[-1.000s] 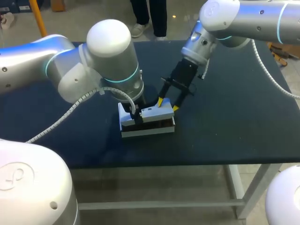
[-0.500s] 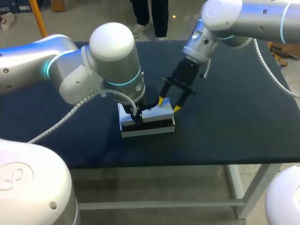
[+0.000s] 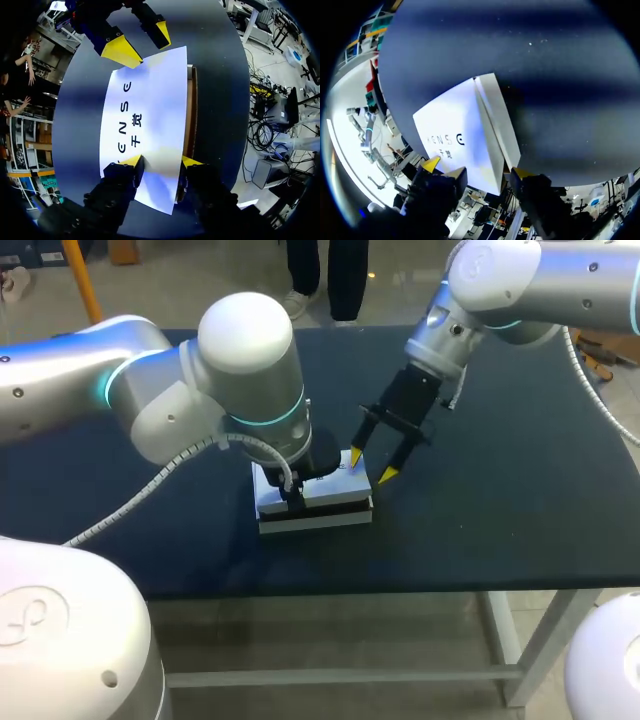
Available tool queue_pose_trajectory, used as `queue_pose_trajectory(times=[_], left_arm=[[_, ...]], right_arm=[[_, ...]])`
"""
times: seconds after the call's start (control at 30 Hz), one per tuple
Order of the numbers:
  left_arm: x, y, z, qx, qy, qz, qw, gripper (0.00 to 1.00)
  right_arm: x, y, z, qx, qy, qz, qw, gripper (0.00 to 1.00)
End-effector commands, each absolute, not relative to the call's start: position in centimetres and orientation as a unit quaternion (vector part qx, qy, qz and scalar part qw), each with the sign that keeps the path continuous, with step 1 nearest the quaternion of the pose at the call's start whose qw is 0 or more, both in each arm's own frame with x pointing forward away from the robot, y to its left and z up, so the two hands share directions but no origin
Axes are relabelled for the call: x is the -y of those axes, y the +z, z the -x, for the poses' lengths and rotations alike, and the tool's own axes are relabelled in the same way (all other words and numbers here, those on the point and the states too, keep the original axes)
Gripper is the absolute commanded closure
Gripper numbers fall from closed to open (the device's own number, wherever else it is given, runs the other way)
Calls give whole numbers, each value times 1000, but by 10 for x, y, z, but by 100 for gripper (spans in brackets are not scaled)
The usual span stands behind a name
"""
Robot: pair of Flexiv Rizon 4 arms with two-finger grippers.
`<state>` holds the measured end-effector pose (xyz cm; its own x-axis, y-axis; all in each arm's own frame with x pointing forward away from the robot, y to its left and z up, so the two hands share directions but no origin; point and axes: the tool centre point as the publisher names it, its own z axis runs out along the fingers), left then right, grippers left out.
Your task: Assemble the packaging by folding the flat box into shape, placing the metal phone stand inside, and closing the box properly
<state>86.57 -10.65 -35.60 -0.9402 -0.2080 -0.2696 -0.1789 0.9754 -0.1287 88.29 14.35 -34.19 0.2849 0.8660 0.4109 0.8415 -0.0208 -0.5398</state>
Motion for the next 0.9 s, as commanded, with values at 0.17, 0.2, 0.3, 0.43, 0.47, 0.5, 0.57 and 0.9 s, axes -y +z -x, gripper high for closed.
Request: queue_pose_trajectory(times=[0.17,0.2,0.3,0.43,0.47,0.5,0.57,0.9], left_arm=[[110,-362,-864,-984,-43,97,141,53],[110,-362,-864,-984,-42,96,141,52],[109,-364,-864,-985,-41,96,139,52],[109,-365,-863,-985,-39,95,137,51],[109,-365,-863,-985,-39,95,137,51],[109,-365,-863,-985,-39,94,136,51],[109,-364,-862,-985,-39,94,136,51],[108,-363,-863,-985,-39,94,136,50]], right_arm=[[-141,-333,-871,609,-17,719,334,41],[-142,-332,-870,610,-21,720,330,42],[-142,-329,-867,616,-32,719,319,44],[-143,-329,-865,622,-38,718,311,48],[-144,-329,-864,623,-40,717,310,51],[-144,-329,-864,624,-41,717,308,52],[-145,-330,-863,625,-43,716,306,57],[-147,-331,-860,632,-53,716,290,100]])
